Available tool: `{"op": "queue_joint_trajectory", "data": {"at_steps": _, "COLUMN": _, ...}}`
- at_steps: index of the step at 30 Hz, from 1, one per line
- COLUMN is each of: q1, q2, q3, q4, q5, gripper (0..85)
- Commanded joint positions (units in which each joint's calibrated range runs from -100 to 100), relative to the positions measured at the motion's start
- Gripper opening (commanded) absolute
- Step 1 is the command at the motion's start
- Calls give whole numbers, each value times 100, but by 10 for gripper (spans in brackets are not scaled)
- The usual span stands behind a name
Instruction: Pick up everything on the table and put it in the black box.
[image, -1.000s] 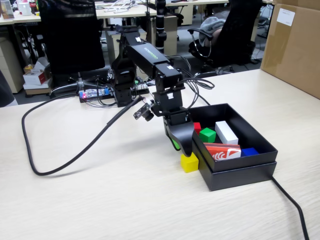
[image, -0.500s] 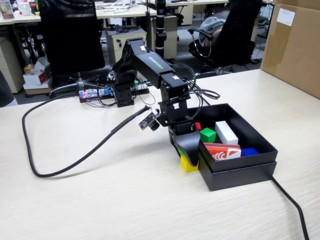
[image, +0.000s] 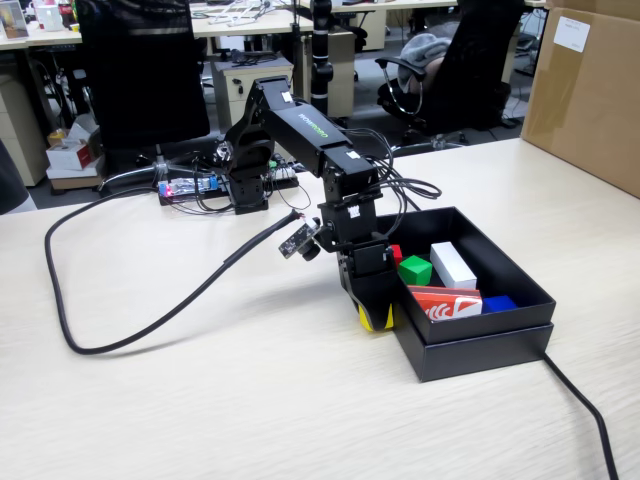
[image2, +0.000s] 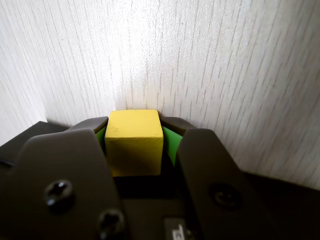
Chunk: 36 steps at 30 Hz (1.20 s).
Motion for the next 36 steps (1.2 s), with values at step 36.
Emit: {"op": "queue_joint_trajectory", "data": {"at_steps": 36, "q1": 1158, "q2": -1346, "q3": 693, "q4": -1285, "q5": 420, "gripper": 205}}
